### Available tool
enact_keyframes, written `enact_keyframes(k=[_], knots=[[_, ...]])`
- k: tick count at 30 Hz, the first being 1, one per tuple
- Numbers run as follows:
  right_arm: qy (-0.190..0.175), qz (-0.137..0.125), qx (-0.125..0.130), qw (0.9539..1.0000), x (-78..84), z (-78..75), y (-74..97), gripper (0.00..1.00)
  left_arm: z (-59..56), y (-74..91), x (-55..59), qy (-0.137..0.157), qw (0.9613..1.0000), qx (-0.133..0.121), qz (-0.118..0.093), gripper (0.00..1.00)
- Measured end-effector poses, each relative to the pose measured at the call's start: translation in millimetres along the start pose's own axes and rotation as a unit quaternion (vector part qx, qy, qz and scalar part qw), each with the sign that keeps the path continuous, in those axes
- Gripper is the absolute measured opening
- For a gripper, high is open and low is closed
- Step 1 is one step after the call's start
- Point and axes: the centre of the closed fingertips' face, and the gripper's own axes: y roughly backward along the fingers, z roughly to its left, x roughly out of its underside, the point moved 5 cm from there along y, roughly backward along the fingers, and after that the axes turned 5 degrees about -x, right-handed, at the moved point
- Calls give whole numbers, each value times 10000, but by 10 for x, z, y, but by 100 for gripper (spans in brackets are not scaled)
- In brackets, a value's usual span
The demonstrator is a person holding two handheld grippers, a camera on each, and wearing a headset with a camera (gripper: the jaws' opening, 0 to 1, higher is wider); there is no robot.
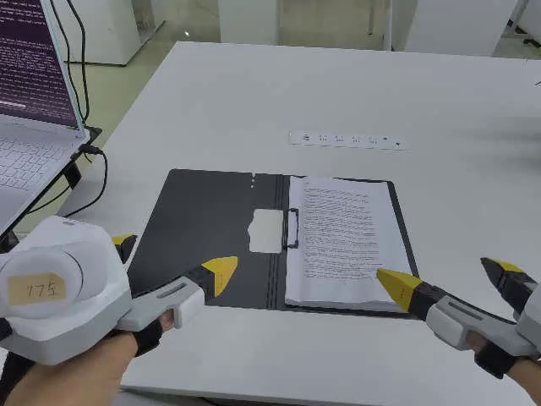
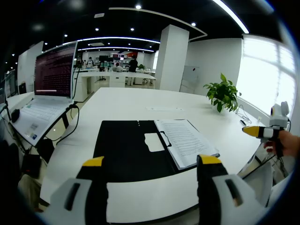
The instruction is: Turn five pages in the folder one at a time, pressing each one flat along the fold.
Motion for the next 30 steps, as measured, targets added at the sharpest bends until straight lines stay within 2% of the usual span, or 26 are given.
enact_keyframes(k=[1,4,6,8,16,19,21,30], knots=[[49,67,-23,10000,12,3,-5,95,-6,-13,24,-16,10000,12,38,78],[295,488,-51,9984,120,-2,-3,91,-17,-35,128,-49,9998,20,178,78],[349,633,-50,9974,171,1,7,90,-8,-29,174,-76,9996,-16,258,78],[338,666,-68,9972,194,-9,13,89,1,-20,190,-67,9996,-25,258,78],[423,702,-65,9966,203,-43,35,94,33,-9,230,-109,9993,-94,337,78],[376,721,-36,9967,168,-56,48,91,31,-16,226,-126,9993,-102,339,78],[360,728,-4,9967,156,-63,59,89,44,-22,237,-216,9988,-148,415,77],[320,691,49,9971,125,-105,120,82,61,-19,228,-197,9988,-163,416,77]])
